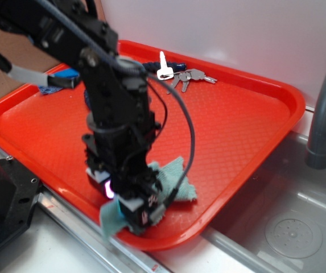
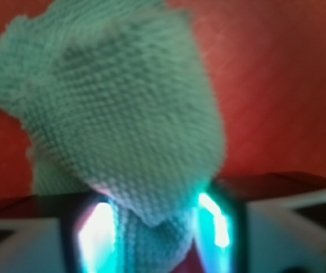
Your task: Grab the blue cloth.
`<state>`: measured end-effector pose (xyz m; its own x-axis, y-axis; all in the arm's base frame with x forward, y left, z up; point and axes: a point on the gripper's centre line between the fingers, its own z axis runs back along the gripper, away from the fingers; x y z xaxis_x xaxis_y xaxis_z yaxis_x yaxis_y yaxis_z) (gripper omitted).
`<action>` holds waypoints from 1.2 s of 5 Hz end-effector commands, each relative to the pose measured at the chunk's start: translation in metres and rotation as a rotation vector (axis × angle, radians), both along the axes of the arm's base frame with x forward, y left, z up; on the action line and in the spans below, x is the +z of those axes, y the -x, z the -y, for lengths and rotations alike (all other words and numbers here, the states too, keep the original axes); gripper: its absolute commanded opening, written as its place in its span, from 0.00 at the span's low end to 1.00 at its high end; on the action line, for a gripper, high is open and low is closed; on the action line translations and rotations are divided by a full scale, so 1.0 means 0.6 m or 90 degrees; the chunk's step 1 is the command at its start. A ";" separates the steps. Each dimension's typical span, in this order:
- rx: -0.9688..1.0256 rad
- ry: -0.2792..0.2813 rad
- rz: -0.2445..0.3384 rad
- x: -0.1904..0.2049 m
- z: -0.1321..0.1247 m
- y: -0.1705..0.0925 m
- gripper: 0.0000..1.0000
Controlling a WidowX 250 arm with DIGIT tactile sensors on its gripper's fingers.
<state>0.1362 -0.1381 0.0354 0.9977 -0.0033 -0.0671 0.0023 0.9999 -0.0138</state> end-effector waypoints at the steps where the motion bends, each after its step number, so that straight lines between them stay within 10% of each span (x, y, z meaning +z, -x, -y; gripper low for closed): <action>1: -0.008 0.001 0.043 0.070 -0.015 -0.073 0.00; 3: 0.099 -0.075 0.030 0.214 -0.087 -0.030 0.00; 6: 0.191 -0.072 0.104 0.277 -0.237 -0.026 0.00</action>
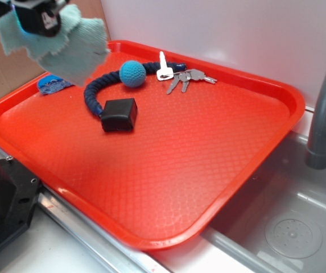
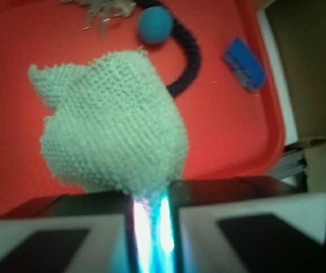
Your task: Grab the blue cloth.
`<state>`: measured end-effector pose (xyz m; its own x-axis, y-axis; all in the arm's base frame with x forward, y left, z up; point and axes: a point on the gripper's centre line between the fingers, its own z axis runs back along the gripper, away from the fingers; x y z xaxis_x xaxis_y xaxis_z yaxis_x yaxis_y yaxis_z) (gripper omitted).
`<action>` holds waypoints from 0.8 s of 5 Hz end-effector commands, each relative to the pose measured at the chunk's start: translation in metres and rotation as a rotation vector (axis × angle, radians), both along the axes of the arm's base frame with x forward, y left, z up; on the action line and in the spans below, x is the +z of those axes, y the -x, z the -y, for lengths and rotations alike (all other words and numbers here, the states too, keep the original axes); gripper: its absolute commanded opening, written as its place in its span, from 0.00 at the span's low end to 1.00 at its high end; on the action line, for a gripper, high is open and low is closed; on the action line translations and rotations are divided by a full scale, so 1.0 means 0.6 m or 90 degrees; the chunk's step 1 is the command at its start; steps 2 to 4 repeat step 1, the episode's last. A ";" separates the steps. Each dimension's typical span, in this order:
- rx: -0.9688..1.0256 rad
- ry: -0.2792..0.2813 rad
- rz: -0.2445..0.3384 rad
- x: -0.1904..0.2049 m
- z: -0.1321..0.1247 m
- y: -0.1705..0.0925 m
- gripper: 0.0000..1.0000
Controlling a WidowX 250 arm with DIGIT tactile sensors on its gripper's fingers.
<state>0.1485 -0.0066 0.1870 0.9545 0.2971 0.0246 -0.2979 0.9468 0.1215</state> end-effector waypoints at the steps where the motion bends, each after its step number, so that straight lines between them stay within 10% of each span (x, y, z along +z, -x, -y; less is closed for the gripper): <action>1: -0.108 0.024 0.107 0.022 0.001 -0.029 0.00; 4: -0.108 0.024 0.107 0.022 0.001 -0.029 0.00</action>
